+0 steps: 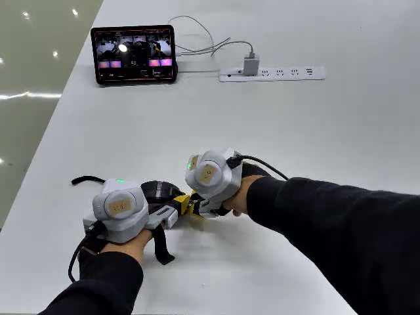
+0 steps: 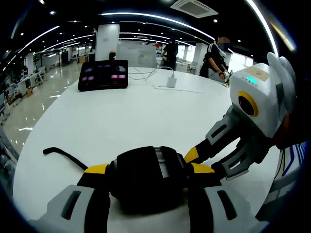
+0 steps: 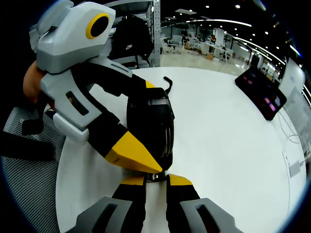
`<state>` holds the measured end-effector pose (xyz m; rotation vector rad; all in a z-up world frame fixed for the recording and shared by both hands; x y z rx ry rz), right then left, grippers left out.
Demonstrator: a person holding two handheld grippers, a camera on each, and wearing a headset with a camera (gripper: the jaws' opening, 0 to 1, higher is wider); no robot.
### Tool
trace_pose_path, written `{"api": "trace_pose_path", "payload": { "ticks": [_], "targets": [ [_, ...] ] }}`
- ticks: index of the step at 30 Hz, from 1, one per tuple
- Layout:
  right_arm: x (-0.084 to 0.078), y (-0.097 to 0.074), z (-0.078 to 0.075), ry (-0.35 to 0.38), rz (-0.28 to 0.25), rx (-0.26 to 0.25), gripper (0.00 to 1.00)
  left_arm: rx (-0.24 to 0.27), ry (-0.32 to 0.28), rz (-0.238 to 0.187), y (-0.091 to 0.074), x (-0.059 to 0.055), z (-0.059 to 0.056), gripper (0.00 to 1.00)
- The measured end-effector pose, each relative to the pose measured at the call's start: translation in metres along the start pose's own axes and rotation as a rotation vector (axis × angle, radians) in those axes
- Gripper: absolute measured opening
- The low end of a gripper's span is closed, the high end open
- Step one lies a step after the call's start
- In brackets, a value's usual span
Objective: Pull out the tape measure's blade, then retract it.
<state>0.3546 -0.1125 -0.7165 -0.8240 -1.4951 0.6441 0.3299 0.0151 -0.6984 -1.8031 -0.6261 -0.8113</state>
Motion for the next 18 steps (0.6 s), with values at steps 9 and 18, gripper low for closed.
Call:
{"api": "trace_pose_path", "payload": {
  "ticks": [9,18],
  "targets": [
    [-0.002,-0.012,-0.001,0.027,-0.012,-0.020,0.15,-0.021,0.003,-0.017,-0.005,0.013,0.000,0.57],
    [-0.006,-0.027,0.002,0.059,-0.039,-0.056,0.15,-0.027,0.003,-0.029,-0.007,0.022,0.006,0.62]
  ]
}}
Point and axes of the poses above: the centre of the closed fingertips' face, and the gripper's own axes: y roughly forward along the fingers, z roughly to its left, x roughly out of its top, the point moved 9 cm from there along -y, roughly backward along the fingers, and after that the axes turned 10 degrees about -y, right-handed, at the moved point
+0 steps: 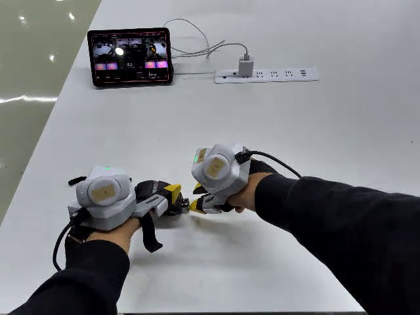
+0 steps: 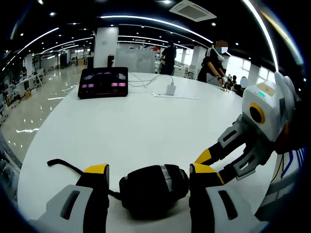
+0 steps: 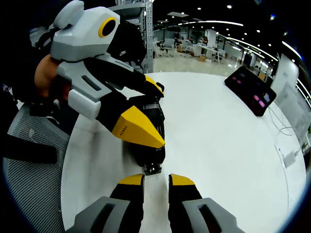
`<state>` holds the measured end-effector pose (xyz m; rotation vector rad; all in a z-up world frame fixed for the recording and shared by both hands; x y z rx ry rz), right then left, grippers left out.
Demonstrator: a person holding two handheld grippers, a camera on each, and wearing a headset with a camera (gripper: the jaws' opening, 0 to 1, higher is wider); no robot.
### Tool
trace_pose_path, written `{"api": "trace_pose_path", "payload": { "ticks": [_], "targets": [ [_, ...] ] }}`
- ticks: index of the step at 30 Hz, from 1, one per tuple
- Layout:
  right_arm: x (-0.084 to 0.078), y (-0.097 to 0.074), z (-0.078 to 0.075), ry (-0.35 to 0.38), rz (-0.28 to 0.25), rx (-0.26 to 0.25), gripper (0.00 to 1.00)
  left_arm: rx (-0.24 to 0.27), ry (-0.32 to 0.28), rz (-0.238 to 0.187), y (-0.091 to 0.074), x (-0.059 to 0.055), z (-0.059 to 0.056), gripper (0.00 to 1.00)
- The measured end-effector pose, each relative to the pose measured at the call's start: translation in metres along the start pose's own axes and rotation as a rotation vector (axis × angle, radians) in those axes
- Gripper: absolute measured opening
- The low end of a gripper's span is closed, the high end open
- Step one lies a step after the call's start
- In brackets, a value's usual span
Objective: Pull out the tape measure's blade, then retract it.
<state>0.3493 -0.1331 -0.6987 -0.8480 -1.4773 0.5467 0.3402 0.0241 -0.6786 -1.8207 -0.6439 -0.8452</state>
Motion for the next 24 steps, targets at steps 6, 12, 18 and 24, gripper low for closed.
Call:
{"api": "trace_pose_path", "payload": {
  "ticks": [6,12,18,24],
  "targets": [
    [-0.011,-0.015,0.004,0.039,-0.015,-0.025,0.18,-0.014,0.031,0.039,-0.004,-0.004,0.000,0.73],
    [-0.022,-0.030,0.007,0.087,-0.037,-0.053,0.21,-0.041,0.029,0.064,-0.008,-0.008,-0.002,0.83],
    [-0.030,-0.045,0.011,0.097,-0.045,-0.079,0.23,-0.061,0.039,0.086,-0.013,-0.010,0.000,0.94],
    [-0.044,-0.065,0.017,0.100,-0.044,-0.115,0.27,-0.115,0.041,0.104,-0.018,-0.008,0.007,0.99]
  ]
}}
Point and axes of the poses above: the centre of the closed fingertips' face, and the gripper's own axes: y roughly forward along the fingers, z roughly to its left, x roughly out of its top, the point moved 9 cm from there along -y, roughly backward along the fingers, and after that the axes turned 10 degrees about -y, right-handed, at the moved point
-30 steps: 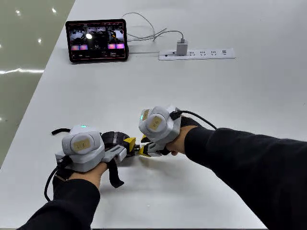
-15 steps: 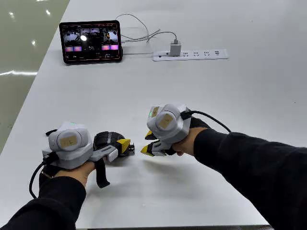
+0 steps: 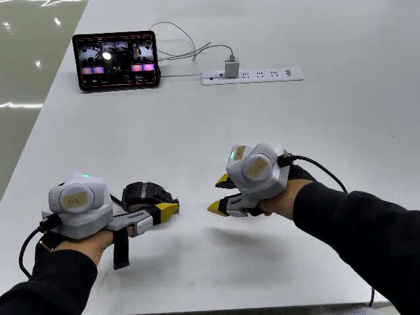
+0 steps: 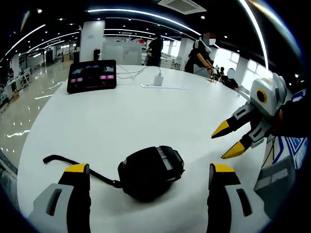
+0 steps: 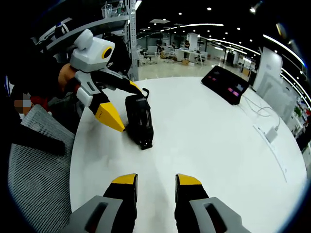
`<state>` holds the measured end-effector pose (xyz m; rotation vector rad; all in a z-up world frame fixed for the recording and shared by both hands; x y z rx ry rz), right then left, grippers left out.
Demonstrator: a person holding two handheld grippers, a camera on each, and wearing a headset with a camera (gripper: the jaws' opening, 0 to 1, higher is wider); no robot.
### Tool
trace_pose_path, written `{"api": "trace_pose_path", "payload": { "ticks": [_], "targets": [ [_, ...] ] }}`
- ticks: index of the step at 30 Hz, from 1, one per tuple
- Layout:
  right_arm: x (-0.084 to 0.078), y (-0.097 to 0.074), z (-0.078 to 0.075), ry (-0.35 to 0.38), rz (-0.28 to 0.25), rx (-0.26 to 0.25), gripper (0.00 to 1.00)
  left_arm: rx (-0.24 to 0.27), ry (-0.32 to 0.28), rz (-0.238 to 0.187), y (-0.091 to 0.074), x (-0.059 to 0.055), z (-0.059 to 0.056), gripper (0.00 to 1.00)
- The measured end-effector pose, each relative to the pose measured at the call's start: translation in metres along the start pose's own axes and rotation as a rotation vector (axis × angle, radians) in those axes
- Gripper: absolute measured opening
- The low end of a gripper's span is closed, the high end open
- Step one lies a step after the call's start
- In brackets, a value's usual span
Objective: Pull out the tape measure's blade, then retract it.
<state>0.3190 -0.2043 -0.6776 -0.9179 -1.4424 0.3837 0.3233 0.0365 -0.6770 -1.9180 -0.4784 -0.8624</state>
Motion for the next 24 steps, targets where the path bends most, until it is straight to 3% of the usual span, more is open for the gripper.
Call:
{"api": "trace_pose_path", "payload": {
  "ticks": [6,14,15,17,20,24],
  "targets": [
    [-0.015,-0.023,0.003,0.018,0.004,-0.027,0.32,-0.056,0.052,0.002,-0.008,0.002,0.002,0.99],
    [-0.041,-0.057,0.002,0.086,0.003,-0.087,0.37,-0.063,0.084,0.039,-0.016,0.002,0.015,0.99],
    [-0.044,-0.062,0.002,0.094,0.003,-0.094,0.38,-0.089,0.090,0.030,-0.018,0.003,0.013,0.99],
    [-0.049,-0.071,0.003,0.115,-0.005,-0.107,0.40,-0.066,0.115,0.020,-0.021,0.005,0.015,0.99],
    [-0.059,-0.085,0.004,0.127,-0.001,-0.122,0.43,-0.091,0.101,0.025,-0.025,0.008,0.016,0.99],
    [-0.071,-0.100,0.004,0.142,-0.005,-0.135,0.46,-0.099,0.125,0.019,-0.029,0.009,0.018,0.99]
  ]
}}
Point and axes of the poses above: the centre of the closed fingertips' face, and the gripper's own axes: y roughly forward along the fingers, z roughly to its left, x roughly out of its top, the point moved 9 cm from there along -y, roughly backward along the fingers, and after that the axes turned 10 degrees about -y, right-handed, at the moved point
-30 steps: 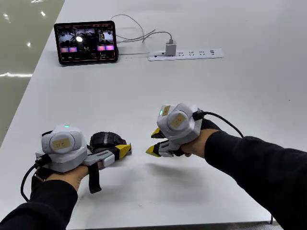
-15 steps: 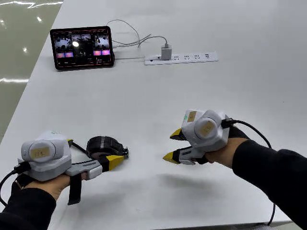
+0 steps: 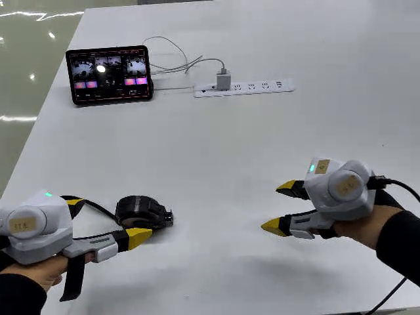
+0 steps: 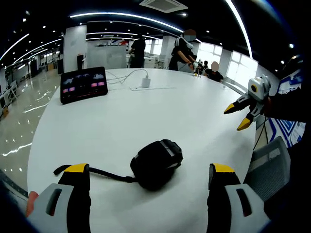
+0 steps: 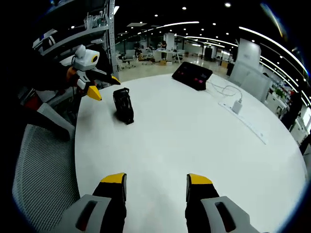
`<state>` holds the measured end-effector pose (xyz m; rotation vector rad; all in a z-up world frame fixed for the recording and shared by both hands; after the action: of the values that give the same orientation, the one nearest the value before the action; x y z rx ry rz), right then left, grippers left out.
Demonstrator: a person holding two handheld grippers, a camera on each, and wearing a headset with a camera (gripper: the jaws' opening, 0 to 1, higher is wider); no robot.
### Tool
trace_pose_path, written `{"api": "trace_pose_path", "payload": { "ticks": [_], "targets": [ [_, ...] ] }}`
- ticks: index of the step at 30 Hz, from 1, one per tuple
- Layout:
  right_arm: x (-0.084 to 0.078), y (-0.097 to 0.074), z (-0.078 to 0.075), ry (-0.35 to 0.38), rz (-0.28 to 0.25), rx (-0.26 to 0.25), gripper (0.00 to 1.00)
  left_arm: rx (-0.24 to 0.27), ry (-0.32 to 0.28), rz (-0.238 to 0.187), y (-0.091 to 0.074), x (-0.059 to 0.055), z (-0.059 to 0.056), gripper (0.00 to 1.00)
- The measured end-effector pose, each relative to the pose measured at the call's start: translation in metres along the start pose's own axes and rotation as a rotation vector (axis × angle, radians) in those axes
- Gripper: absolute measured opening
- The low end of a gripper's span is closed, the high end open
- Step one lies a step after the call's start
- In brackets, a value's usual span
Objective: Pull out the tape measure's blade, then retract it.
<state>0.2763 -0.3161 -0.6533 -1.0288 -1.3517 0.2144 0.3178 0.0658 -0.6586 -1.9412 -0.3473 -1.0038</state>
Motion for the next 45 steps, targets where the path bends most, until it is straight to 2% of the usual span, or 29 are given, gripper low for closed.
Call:
{"api": "trace_pose_path", "payload": {
  "ticks": [1,3,10,15,18,20,21,24,32,37,41,45],
  "targets": [
    [-0.003,-0.005,-0.001,0.013,-0.011,0.000,0.47,0.014,0.042,0.035,-0.001,-0.002,0.003,0.99],
    [-0.006,-0.010,-0.004,0.051,-0.035,-0.002,0.50,-0.001,0.037,0.035,-0.002,-0.003,0.002,0.99],
    [-0.022,-0.034,-0.012,0.084,-0.059,-0.042,0.58,-0.055,0.034,0.060,-0.009,-0.007,-0.002,0.99],
    [-0.045,-0.050,-0.017,0.109,-0.044,-0.067,0.62,-0.069,0.049,0.071,-0.011,-0.009,-0.002,0.99],
    [-0.058,-0.058,-0.016,0.101,-0.008,-0.087,0.64,-0.075,0.052,0.070,-0.012,-0.009,-0.002,0.99],
    [-0.066,-0.063,-0.015,0.104,0.002,-0.091,0.67,-0.052,0.081,0.071,-0.014,-0.008,0.001,0.95],
    [-0.071,-0.066,-0.015,0.104,0.020,-0.098,0.69,-0.064,0.072,0.072,-0.014,-0.009,0.000,0.94],
    [-0.080,-0.073,-0.016,0.099,0.027,-0.111,0.73,-0.070,0.072,0.062,-0.015,-0.008,0.000,0.98],
    [-0.094,-0.088,-0.021,0.117,0.039,-0.129,0.79,-0.080,0.080,0.078,-0.020,-0.007,0.003,0.99],
    [-0.105,-0.095,-0.018,0.128,0.049,-0.116,0.87,-0.074,0.080,0.092,-0.022,-0.009,0.006,0.99],
    [-0.111,-0.101,-0.017,0.137,0.041,-0.116,0.98,-0.081,0.073,0.106,-0.023,-0.011,0.007,0.99],
    [-0.116,-0.103,-0.013,0.147,0.048,-0.111,0.99,-0.084,0.065,0.112,-0.023,-0.012,0.007,0.99]
  ]
}}
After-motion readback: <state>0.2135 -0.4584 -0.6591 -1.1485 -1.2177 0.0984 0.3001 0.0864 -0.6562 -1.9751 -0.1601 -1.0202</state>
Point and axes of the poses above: the centre of the closed fingertips' face, and the gripper's own axes: y roughly forward along the fingers, z roughly to its left, x roughly out of its top, the point moved 9 cm from there along -y, roughly backward along the fingers, and after that the axes turned 10 degrees about -y, right-handed, at the moved point
